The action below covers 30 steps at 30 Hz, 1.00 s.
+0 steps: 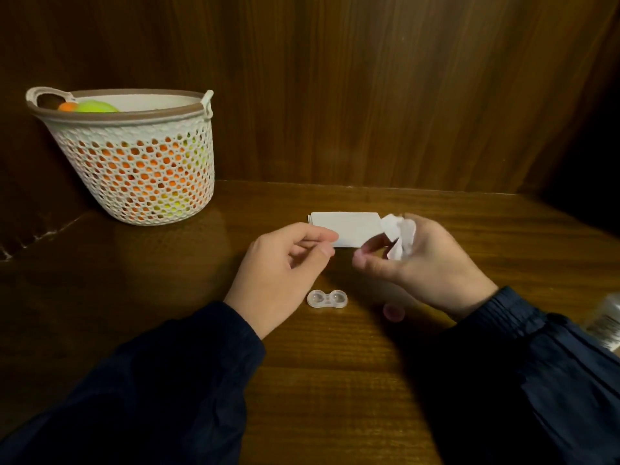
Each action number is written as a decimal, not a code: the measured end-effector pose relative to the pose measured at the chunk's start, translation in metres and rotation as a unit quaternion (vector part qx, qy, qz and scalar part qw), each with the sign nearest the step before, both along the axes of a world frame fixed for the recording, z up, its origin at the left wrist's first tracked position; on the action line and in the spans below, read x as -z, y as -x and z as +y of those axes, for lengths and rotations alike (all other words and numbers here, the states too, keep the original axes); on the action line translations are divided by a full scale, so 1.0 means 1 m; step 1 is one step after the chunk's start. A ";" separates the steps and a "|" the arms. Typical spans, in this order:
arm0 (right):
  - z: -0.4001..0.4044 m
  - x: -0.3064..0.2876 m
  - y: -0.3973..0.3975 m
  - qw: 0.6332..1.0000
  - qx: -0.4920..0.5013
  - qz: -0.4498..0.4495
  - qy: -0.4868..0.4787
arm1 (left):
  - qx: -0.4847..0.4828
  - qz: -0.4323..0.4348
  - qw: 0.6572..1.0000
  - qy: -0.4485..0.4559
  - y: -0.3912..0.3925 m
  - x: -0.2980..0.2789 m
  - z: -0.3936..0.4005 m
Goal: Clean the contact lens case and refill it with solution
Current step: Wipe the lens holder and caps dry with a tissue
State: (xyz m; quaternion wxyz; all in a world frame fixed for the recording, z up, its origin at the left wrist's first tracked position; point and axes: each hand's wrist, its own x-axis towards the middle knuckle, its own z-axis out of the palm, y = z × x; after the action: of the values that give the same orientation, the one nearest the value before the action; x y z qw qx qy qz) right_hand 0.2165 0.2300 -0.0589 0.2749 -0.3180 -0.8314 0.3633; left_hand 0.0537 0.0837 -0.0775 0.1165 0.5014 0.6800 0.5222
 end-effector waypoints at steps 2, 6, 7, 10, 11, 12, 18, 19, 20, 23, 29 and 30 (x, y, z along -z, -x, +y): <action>-0.011 -0.005 0.001 0.995 -0.047 0.087 0.000 | 0.064 -0.141 0.988 0.011 0.001 -0.004 0.001; -0.029 -0.005 0.003 0.989 -0.080 0.127 0.018 | 0.187 -0.351 0.917 0.005 0.000 -0.006 0.001; -0.030 -0.003 0.003 0.987 -0.090 0.128 0.031 | 0.195 -0.378 0.905 0.000 0.001 -0.004 0.001; -0.033 -0.003 0.006 0.984 -0.106 0.139 0.018 | 0.198 -0.424 0.884 -0.010 0.004 -0.001 0.002; -0.033 -0.002 0.005 0.984 -0.107 0.144 0.012 | 0.193 -0.431 0.881 -0.013 0.005 -0.001 0.002; -0.031 -0.002 0.005 0.984 -0.104 0.143 0.023 | 0.185 -0.437 0.880 -0.018 0.006 -0.002 0.003; -0.015 0.010 0.007 0.998 0.011 -0.018 0.056 | 0.166 -0.463 0.869 -0.058 0.007 -0.004 0.003; -0.016 0.010 0.009 1.000 0.010 0.004 0.022 | 0.170 -0.460 0.870 -0.058 0.007 -0.003 0.003; -0.017 0.009 0.010 0.999 0.003 0.028 -0.016 | 0.174 -0.458 0.870 -0.058 0.007 -0.003 0.003; -0.018 0.009 0.009 0.991 -0.025 0.044 -0.124 | 0.181 -0.464 0.865 -0.059 0.007 -0.002 0.003; -0.026 0.007 0.007 0.983 -0.061 0.130 -0.112 | 0.160 -0.446 0.878 -0.066 0.007 -0.002 0.003; -0.028 0.005 0.007 0.983 -0.074 0.141 -0.096 | 0.154 -0.443 0.880 -0.070 0.007 -0.003 0.003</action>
State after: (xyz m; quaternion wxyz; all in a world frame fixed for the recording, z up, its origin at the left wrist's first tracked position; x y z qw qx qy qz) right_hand 0.2099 0.2019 -0.0640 0.3908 -0.1737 -0.8367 0.3422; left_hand 0.0467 0.0863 -0.0749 0.4492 0.3228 0.4332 0.7116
